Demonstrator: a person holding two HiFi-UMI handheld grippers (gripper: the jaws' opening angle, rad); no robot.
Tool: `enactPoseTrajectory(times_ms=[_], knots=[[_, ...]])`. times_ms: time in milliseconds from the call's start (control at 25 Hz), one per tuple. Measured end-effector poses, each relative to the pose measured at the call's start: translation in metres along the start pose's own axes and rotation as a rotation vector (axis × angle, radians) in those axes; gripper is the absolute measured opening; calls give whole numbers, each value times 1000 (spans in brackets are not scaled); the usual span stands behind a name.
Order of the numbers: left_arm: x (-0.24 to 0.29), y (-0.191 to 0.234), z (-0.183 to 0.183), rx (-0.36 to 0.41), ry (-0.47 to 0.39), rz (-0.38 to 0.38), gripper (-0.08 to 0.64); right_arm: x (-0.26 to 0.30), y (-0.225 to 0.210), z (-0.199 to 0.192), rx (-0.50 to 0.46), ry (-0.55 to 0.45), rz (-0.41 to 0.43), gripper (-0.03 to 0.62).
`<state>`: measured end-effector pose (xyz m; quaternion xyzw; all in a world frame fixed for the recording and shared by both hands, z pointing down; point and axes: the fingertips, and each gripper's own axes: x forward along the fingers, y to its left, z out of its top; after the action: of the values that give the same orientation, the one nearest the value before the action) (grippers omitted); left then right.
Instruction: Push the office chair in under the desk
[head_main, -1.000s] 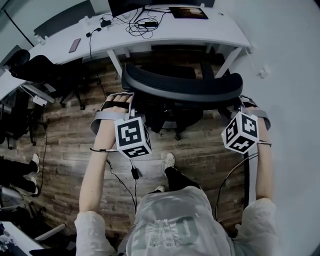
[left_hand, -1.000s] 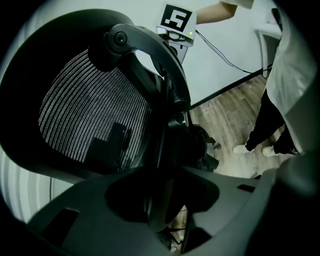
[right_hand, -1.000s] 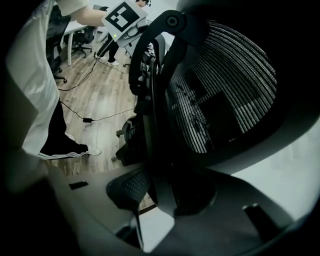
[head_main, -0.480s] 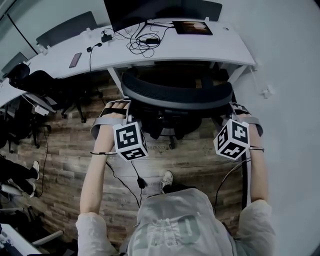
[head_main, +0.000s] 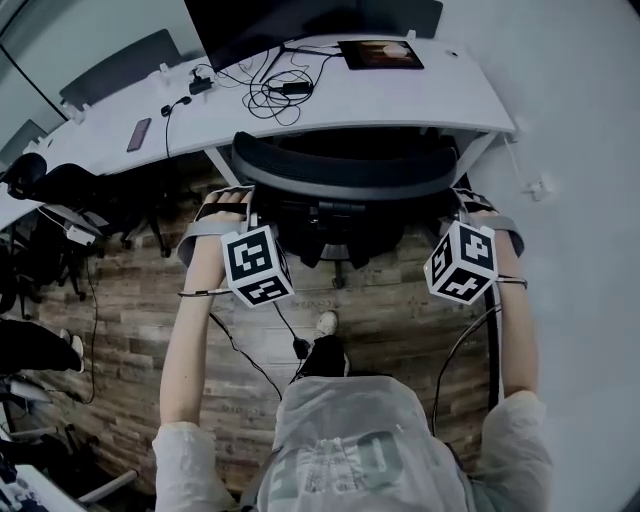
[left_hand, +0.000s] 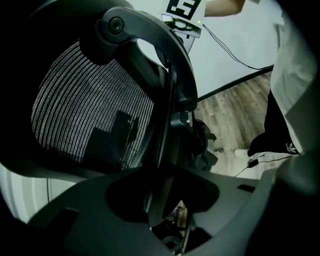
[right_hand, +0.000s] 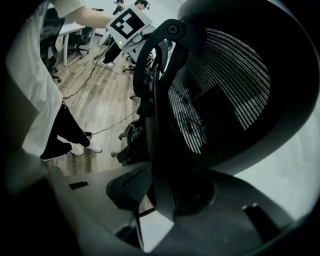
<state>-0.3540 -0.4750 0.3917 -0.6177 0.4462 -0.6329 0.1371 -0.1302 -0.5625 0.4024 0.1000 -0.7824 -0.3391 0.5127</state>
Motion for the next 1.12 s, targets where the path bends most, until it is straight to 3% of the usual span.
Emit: enactPoseTrajectory(times_ms=[480, 760, 1120], knots=[[83, 71, -1, 40, -13, -21, 163, 64, -71, -4, -3, 50, 32, 133], [103, 85, 9, 159, -12, -75, 141, 87, -98, -18, 12, 109, 20, 133], [123, 100, 41, 150, -37, -96, 135, 105, -135, -51, 21, 149, -11, 141]])
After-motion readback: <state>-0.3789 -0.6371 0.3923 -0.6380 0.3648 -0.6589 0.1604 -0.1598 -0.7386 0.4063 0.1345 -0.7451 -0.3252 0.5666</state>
